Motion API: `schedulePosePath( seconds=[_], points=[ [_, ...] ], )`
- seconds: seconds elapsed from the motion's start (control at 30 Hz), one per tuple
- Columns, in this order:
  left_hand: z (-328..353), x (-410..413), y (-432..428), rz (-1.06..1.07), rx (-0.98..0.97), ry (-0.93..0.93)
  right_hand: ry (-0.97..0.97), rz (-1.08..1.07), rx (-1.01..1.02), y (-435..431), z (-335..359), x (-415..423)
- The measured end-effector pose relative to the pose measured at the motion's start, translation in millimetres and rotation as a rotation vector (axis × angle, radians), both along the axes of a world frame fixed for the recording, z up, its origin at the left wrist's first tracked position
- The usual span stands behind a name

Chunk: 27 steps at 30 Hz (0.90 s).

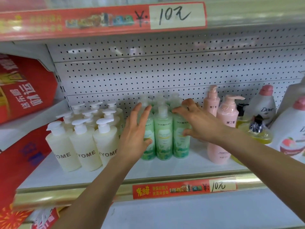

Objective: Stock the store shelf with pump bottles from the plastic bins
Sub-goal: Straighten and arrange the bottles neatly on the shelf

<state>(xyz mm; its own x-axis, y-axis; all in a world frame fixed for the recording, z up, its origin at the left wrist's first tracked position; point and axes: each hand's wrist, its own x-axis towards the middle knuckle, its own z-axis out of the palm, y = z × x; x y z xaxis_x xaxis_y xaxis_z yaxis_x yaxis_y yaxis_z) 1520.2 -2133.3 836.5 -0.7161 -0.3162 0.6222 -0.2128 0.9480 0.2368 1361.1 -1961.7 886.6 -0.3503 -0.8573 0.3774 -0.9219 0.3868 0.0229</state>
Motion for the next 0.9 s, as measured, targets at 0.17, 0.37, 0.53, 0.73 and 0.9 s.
schedulePosePath(
  seconds=[0.17,0.37,0.53,0.73,0.9],
  points=[
    [-15,4,5,-0.078,0.483,0.159,-0.258,0.044,-0.291,8,-26,8],
    [-44,-6,0,-0.194,1.061,0.217,-1.109,-0.094,-0.590,-3,-74,4],
    [-50,-21,-5,-0.383,1.137,0.289,-1.273,0.084,-0.616,-16,-94,-4],
    [-51,-22,-6,-0.438,1.171,0.306,-1.303,0.228,-0.687,-23,-103,-4],
    [-53,-20,-10,-0.456,1.205,0.249,-1.301,0.264,-0.648,-23,-104,-7]
  ],
)
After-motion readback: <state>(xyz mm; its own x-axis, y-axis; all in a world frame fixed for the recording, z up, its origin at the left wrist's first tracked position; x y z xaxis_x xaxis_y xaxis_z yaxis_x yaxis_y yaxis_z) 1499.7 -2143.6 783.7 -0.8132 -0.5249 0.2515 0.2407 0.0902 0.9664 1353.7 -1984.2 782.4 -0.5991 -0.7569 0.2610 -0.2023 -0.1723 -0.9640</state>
